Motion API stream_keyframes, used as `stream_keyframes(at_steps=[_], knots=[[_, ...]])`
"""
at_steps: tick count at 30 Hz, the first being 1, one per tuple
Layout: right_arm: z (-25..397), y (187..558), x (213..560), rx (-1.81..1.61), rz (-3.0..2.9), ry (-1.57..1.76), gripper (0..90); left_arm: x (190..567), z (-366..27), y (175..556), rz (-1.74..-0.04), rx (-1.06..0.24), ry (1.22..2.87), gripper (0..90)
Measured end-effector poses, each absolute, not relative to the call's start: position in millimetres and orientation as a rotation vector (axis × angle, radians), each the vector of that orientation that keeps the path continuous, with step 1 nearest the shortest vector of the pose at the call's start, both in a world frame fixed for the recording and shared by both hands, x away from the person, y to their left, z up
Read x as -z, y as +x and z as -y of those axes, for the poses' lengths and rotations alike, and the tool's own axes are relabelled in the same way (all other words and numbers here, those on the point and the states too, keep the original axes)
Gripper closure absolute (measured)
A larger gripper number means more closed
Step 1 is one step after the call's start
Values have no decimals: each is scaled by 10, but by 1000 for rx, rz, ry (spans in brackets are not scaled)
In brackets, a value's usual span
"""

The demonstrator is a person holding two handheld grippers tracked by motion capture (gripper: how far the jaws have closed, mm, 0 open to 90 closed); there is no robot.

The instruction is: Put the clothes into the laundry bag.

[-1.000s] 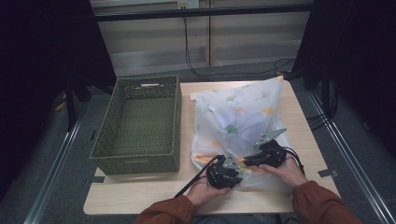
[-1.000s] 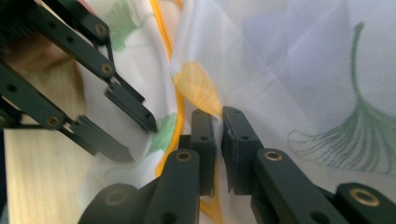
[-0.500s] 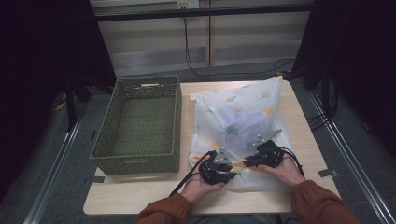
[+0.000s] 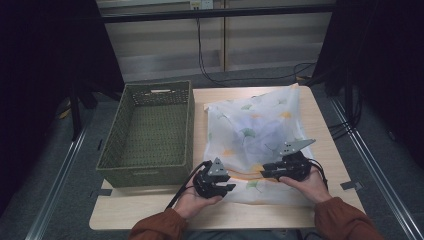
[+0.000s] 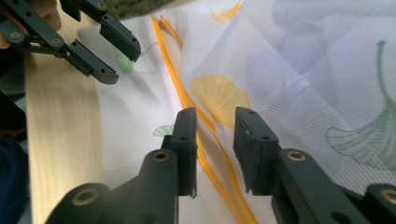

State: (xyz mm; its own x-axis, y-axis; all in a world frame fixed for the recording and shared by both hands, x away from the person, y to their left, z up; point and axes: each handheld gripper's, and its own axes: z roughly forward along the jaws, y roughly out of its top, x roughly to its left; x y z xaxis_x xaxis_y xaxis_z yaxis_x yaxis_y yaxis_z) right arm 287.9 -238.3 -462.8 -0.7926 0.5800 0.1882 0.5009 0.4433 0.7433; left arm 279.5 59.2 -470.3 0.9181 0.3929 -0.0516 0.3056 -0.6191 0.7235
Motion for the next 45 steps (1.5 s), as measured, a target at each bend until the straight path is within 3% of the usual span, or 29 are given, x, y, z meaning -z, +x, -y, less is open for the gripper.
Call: stream_keyframes(at_steps=[2,7,8,23,26,36,45], knots=[[2449,2837,4588,-1317,-2552,982,773,4665,-653,2766,-505,-152,2267,638],[2527,2807,4527,-1373,-2482,998,793,4658,-693,2720,-486,-185,2254,582],[2549,2778,4476,-1401,-2431,999,776,4616,-707,2702,-508,-172,2216,525],[2603,2469,4321,-1524,-2261,1011,647,4273,-1142,2534,-611,-252,2070,403],[2640,2419,4264,-1556,-2226,1017,636,4248,-1282,2514,-640,-225,2028,393],[2740,2322,4298,-1533,-2196,1052,569,4175,-1722,2284,-754,-409,1916,342],[2891,2273,4317,-1539,-2148,1121,524,4160,-2151,2151,-843,-437,1801,317]])
